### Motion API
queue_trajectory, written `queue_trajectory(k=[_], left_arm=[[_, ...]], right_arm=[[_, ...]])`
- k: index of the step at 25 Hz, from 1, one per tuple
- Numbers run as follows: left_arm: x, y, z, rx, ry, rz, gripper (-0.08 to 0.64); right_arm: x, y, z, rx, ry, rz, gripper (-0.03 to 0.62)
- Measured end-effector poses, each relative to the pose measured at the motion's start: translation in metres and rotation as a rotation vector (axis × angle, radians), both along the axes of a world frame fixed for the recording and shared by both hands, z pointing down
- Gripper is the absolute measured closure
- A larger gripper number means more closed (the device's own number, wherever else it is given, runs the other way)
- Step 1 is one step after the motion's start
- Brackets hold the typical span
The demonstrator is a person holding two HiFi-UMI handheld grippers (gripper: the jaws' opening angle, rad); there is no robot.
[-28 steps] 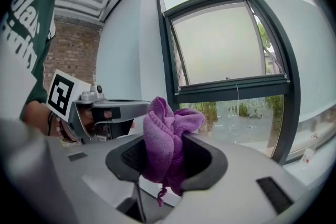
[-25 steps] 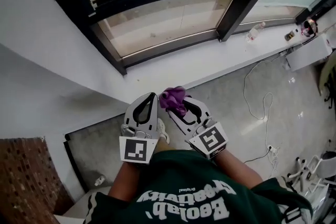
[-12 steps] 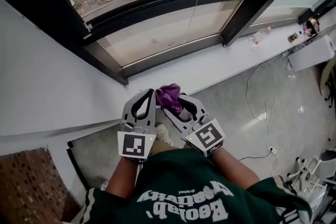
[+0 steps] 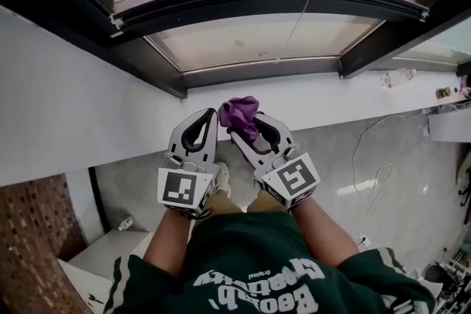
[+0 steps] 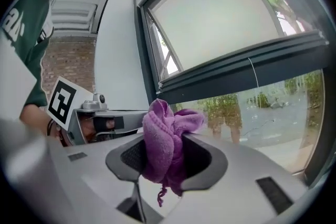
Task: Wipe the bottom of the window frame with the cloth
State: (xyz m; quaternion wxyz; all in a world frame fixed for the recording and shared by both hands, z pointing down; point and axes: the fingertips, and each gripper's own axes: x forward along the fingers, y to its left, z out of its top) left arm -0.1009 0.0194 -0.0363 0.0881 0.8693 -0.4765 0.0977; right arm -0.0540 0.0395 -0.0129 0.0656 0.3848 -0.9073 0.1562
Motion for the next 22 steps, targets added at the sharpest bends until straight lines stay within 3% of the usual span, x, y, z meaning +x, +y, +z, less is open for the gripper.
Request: queue_trajectory(k=[5, 11, 18, 22], left_arm=[[0.005, -0.014, 0.036, -0.035, -0.052, -0.075, 0.551], [-0.01, -0.031, 0.098, -0.064, -0.076, -0.091, 0.551], [-0.061, -0.063, 0.238, -0.101, -0.096, -0.087, 0.551], [-0.067, -0.074, 0.294, -0.096, -0.051, -0.056, 0.551]], right_arm=[[0.016, -0.024, 0.046, -0.039, -0.091, -0.053, 0.418], [-0.005, -0.047, 0.105, -0.077, -0.138, -0.072, 0.419], [-0.055, -0.067, 0.239, -0.143, -0.063, -0.051, 0.417], [-0.065, -0.08, 0.299, -0.176, -0.109, 0.016, 0.417]])
